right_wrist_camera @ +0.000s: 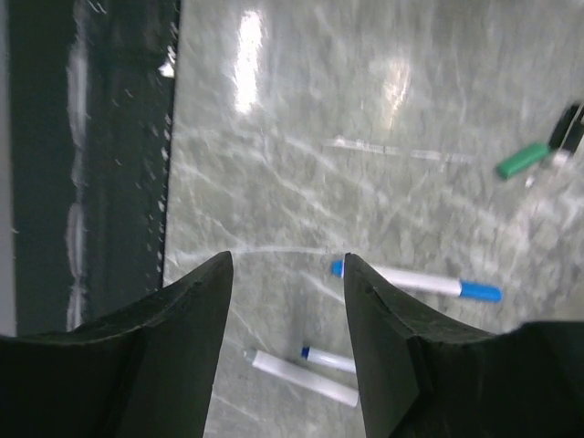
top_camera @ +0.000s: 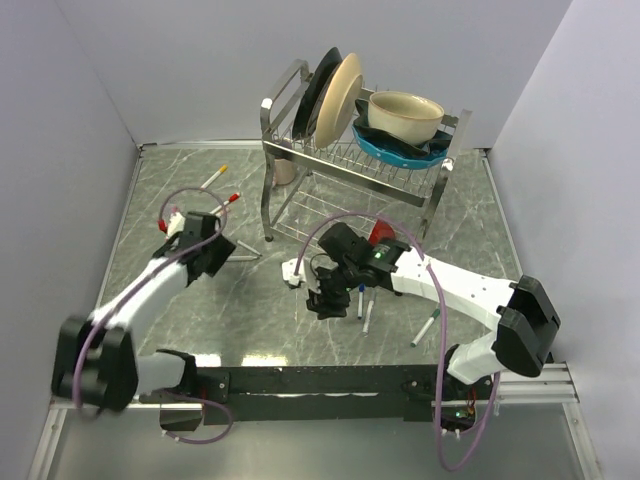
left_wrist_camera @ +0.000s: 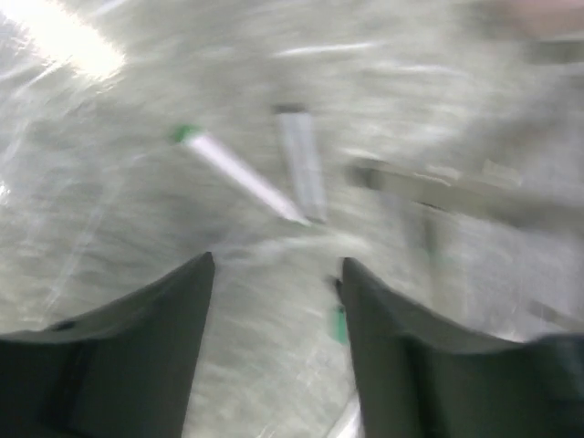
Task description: Open the pen caps
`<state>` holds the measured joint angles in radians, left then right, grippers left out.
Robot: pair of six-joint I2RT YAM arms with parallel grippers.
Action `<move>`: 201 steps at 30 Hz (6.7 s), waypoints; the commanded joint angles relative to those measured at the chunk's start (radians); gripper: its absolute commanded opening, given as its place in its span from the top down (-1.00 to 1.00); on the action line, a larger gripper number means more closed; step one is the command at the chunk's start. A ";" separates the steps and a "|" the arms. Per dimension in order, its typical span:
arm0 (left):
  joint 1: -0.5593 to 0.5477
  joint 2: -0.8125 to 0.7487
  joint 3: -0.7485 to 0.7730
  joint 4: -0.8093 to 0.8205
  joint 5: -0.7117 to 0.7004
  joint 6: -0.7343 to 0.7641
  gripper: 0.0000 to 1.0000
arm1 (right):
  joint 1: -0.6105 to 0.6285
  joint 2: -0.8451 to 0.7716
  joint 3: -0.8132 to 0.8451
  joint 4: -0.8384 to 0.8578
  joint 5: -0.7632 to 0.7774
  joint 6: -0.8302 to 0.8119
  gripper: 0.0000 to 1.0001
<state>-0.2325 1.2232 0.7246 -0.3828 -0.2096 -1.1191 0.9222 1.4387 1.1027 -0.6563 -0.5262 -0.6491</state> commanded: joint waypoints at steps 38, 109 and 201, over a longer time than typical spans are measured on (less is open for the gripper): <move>0.004 -0.861 -0.073 0.067 0.246 0.682 -0.99 | -0.075 0.261 -0.121 0.373 0.483 0.746 0.22; -0.706 -0.452 -0.568 0.815 -0.113 -0.453 -0.52 | -0.218 0.086 -0.029 0.035 -0.356 0.267 1.00; -0.289 0.163 -0.403 0.930 0.262 -0.257 0.70 | -0.244 0.097 -0.043 0.093 -0.262 0.327 1.00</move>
<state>-0.5095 1.2922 0.2443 0.4103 0.0334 -1.3842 0.6910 1.5654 1.0592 -0.5812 -0.7795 -0.3202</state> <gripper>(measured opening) 0.125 0.217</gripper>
